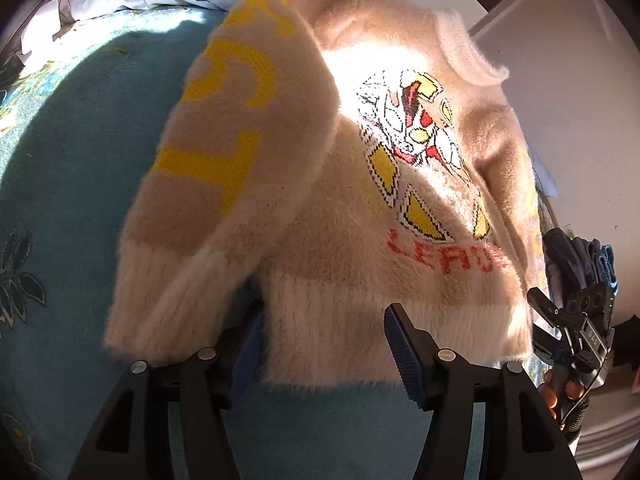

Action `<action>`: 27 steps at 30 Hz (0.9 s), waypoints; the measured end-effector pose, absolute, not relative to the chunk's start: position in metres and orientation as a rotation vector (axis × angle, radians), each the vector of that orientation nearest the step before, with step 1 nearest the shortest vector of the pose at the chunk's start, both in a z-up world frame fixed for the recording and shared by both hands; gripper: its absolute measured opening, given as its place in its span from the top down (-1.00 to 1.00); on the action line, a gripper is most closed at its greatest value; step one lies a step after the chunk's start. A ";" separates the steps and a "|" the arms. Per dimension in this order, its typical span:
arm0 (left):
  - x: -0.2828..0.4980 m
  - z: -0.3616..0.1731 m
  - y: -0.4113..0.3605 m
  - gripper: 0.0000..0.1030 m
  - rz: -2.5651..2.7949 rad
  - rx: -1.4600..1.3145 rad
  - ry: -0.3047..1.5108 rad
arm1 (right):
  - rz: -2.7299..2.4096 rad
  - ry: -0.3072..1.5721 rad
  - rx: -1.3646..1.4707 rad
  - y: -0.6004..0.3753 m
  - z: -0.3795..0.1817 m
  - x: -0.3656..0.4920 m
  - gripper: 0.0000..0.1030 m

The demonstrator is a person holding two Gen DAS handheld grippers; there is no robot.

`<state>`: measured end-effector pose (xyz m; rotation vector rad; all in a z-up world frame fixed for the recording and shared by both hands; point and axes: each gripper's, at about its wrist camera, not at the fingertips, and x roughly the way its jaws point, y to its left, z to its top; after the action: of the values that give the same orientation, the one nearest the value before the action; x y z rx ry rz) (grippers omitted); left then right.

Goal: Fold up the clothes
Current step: 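Hold the sweater up with both grippers and shake it open, then lower the sweater flat onto the teal blanket with both grippers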

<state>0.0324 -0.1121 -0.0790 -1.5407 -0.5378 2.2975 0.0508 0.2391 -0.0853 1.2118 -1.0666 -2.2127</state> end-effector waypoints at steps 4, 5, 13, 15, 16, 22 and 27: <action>0.037 -0.079 -0.125 -0.25 2.265 -1.507 -0.671 | -2.189 -1.136 1.158 0.241 -0.084 0.051 -0.05; 0.038 -0.080 -0.129 -0.22 2.255 -1.501 -0.714 | -2.187 -1.157 1.145 0.243 -0.084 0.053 -0.02; 0.060 -0.073 -0.138 0.70 2.286 -1.422 -0.883 | -2.197 -1.224 1.113 0.258 -0.078 0.064 0.78; 0.072 -0.060 -0.136 0.71 2.307 -1.372 -0.870 | -2.204 -1.209 1.083 0.261 -0.068 0.070 0.79; 0.079 -0.054 -0.135 0.71 2.311 -1.352 -0.866 | -2.206 -1.196 1.067 0.263 -0.062 0.074 0.79; 0.133 -0.025 -0.129 0.71 2.331 -1.282 -0.829 | -2.215 -1.114 1.001 0.275 -0.033 0.107 0.80; 0.170 -0.012 -0.128 0.70 2.351 -1.297 -0.753 | -2.223 -1.080 0.982 0.281 -0.029 0.139 0.80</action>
<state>0.1704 -0.1280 -0.0116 -1.2972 -0.7528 2.3507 0.1393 0.2814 -0.0285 0.9820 -1.0803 -2.2228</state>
